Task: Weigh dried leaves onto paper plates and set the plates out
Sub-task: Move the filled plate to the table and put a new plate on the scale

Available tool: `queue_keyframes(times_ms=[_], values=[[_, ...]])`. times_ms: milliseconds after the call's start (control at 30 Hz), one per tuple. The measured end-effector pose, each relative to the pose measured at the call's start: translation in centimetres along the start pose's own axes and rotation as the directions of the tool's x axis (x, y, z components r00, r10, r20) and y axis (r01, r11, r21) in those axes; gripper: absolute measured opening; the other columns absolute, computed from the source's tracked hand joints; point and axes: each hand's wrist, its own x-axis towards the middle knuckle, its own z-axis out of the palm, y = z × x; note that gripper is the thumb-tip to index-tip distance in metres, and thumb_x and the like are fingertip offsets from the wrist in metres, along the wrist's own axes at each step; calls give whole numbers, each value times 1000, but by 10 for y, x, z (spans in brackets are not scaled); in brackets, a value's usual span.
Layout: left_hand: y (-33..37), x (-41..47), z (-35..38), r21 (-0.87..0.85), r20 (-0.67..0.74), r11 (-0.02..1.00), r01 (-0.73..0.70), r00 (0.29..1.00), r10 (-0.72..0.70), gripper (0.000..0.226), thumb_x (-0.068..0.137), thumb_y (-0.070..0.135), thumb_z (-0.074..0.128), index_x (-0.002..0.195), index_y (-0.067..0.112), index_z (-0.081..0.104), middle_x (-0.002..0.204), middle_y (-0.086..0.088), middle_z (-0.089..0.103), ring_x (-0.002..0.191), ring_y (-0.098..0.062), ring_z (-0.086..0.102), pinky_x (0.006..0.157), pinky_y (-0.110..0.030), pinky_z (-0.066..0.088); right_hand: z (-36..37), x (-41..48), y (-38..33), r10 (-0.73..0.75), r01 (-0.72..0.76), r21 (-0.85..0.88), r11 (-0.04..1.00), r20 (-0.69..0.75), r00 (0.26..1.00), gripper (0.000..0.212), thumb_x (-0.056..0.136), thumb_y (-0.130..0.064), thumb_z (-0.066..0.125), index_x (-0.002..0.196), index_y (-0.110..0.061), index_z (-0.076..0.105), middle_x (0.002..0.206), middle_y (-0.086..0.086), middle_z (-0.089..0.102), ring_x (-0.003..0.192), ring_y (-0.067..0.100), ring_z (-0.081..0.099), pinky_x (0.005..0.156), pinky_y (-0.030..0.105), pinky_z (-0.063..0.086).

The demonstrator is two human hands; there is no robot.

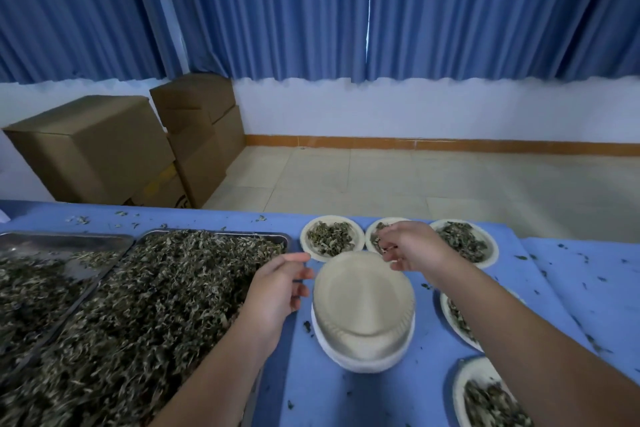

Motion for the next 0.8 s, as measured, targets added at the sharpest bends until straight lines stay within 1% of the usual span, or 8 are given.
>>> queue_keyframes(times_ms=[100, 233, 333, 400, 500, 600, 733, 800], values=[[-23, -19, -8, -47, 17, 997, -57, 998, 58, 26, 93, 1, 46, 99, 11, 69, 68, -2, 65, 51, -13, 48, 52, -27, 33, 4, -27, 16, -156, 155, 30, 987, 38, 987, 12, 93, -5, 55, 95, -5, 67, 85, 10, 65, 61, 20, 59, 54, 28, 48], [-63, -35, -17, -201, 56, 976, -86, 993, 99, 26, 95, 0, 44, 99, 8, 68, 63, -2, 60, 48, -13, 42, 45, -23, 31, 14, -49, 50, -292, 285, 118, 951, 49, 955, 12, 93, -7, 56, 93, -5, 69, 84, 11, 67, 60, 22, 59, 54, 29, 47], [-98, -41, -25, -318, 35, 946, -71, 996, 87, 23, 95, 2, 43, 100, 8, 64, 57, 1, 56, 44, -11, 40, 43, -22, 29, 25, -62, 76, -377, 373, 129, 919, 8, 926, 14, 94, -6, 54, 93, -5, 68, 80, 9, 66, 58, 21, 59, 54, 28, 45], [-124, -52, -33, -345, 32, 937, -60, 997, 76, 21, 94, 4, 44, 98, 10, 63, 55, 2, 56, 42, -10, 41, 43, -22, 29, 31, -76, 95, -423, 419, 139, 897, -1, 906, 14, 94, -6, 54, 91, -5, 67, 78, 8, 66, 57, 20, 59, 53, 28, 46], [-155, -75, -47, -331, 28, 942, -58, 997, 71, 19, 93, 6, 45, 96, 11, 63, 55, 3, 56, 42, -10, 42, 43, -22, 30, 37, -105, 120, -439, 434, 134, 891, 5, 899, 14, 93, -6, 54, 91, -4, 68, 75, 7, 66, 55, 19, 59, 52, 26, 48], [-171, -112, -58, -308, 18, 949, -72, 996, 82, 17, 93, 7, 48, 95, 11, 65, 56, 3, 57, 43, -10, 43, 44, -22, 31, 35, -150, 142, -436, 432, 122, 893, 5, 900, 14, 94, -6, 53, 93, -4, 68, 75, 6, 67, 56, 18, 60, 52, 26, 48], [-186, -168, -64, -254, -5, 963, -90, 996, 92, 12, 92, 9, 54, 91, 13, 65, 58, 3, 57, 42, -10, 44, 43, -20, 32, 25, -215, 165, -427, 422, 209, 882, -23, 904, 14, 94, -5, 52, 93, -5, 67, 72, 4, 67, 55, 18, 61, 49, 24, 47], [-187, -189, -64, -235, -6, 966, -110, 994, 112, 10, 92, 11, 57, 91, 13, 66, 60, 2, 58, 43, -10, 44, 45, -22, 32, 17, -241, 169, -425, 420, 201, 885, -17, 905, 14, 94, -6, 52, 95, -5, 67, 71, 4, 68, 55, 17, 62, 47, 24, 47]])
